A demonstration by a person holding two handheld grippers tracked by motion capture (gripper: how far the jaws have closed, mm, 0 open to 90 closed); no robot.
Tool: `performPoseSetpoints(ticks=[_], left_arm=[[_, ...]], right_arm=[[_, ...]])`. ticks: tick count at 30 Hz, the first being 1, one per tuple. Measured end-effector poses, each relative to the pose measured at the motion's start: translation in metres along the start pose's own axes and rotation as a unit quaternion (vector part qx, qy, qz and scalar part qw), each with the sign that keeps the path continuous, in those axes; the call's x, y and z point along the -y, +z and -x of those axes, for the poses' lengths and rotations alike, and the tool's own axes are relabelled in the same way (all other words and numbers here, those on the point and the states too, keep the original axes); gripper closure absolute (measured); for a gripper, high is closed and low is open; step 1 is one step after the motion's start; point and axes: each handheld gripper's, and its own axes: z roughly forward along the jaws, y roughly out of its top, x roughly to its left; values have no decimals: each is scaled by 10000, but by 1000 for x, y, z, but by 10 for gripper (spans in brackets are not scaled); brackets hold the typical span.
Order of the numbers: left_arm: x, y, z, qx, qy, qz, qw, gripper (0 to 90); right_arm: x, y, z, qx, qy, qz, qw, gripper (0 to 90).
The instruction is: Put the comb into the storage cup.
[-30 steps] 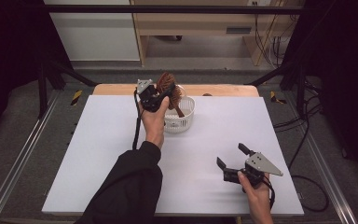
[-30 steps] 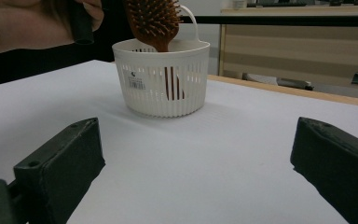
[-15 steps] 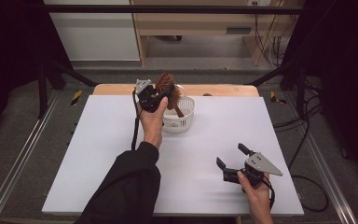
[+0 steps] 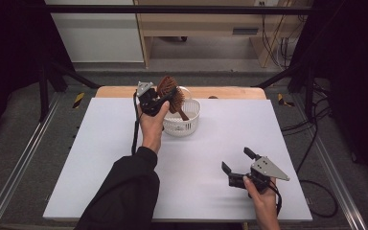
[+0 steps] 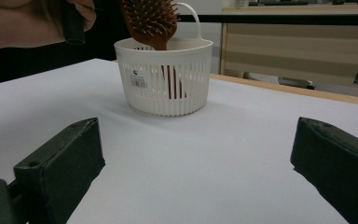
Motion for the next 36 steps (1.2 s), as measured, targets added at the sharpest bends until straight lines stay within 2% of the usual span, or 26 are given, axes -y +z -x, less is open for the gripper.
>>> performPoseSetpoints(ticks=[7,23,36], left_arm=[[0,-2,-6,16,-51,-38,10000,469],[0,-4,-15,59,98,-165,9998,449],[4,-8,-27,37,-132,-160,9998,442]], right_arm=[[0,1,-1,-3,-19,1,10000,25],[0,1,-2,-16,-12,-13,10000,25],[1,2,-2,-25,-31,-32,10000,25]])
